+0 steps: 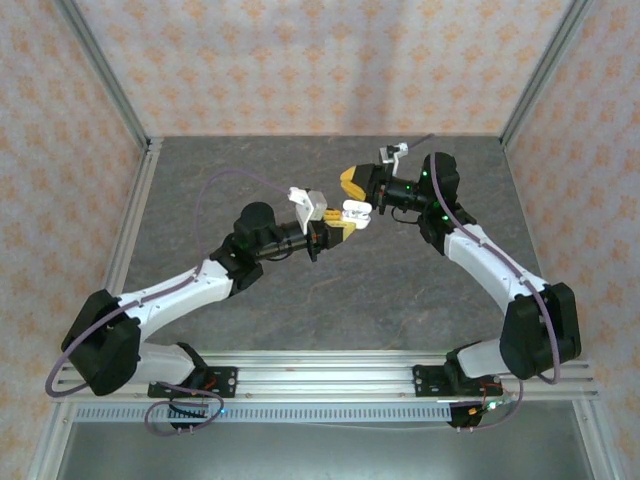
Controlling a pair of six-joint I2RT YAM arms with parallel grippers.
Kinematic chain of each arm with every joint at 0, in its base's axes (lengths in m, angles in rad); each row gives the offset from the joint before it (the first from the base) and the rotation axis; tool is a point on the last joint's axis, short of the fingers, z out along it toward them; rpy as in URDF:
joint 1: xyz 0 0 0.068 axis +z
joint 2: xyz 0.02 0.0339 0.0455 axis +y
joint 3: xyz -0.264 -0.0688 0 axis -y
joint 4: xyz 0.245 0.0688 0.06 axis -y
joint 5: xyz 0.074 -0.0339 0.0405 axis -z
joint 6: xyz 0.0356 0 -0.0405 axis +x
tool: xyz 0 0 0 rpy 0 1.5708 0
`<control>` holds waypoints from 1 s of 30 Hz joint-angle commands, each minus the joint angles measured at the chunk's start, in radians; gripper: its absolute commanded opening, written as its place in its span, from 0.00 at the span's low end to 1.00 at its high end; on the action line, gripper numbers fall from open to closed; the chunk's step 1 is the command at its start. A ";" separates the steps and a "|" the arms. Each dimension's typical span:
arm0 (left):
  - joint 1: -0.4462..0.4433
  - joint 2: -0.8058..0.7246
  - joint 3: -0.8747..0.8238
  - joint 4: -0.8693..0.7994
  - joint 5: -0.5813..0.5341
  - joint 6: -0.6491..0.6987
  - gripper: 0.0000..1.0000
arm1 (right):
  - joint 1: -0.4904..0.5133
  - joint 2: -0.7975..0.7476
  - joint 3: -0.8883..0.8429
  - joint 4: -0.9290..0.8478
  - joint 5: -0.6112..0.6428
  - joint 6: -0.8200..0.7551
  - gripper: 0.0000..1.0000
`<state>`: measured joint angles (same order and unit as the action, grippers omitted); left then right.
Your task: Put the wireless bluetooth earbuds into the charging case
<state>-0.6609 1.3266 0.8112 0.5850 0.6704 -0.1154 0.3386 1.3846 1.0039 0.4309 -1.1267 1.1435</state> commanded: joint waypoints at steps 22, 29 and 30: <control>0.059 -0.031 -0.079 0.070 -0.138 -0.046 0.00 | -0.017 -0.115 0.090 -0.411 0.007 -0.354 0.31; 0.163 -0.153 -0.174 -0.034 -0.228 -0.047 0.00 | -0.024 -0.080 0.231 -0.934 0.425 -0.659 0.44; 0.183 -0.161 -0.181 -0.055 -0.246 -0.056 0.00 | -0.025 -0.064 0.250 -0.993 0.494 -0.684 0.47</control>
<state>-0.5213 1.1938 0.6567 0.5770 0.4988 -0.1677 0.3176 1.2991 1.1889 -0.2783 -0.8890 0.6357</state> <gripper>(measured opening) 0.167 0.460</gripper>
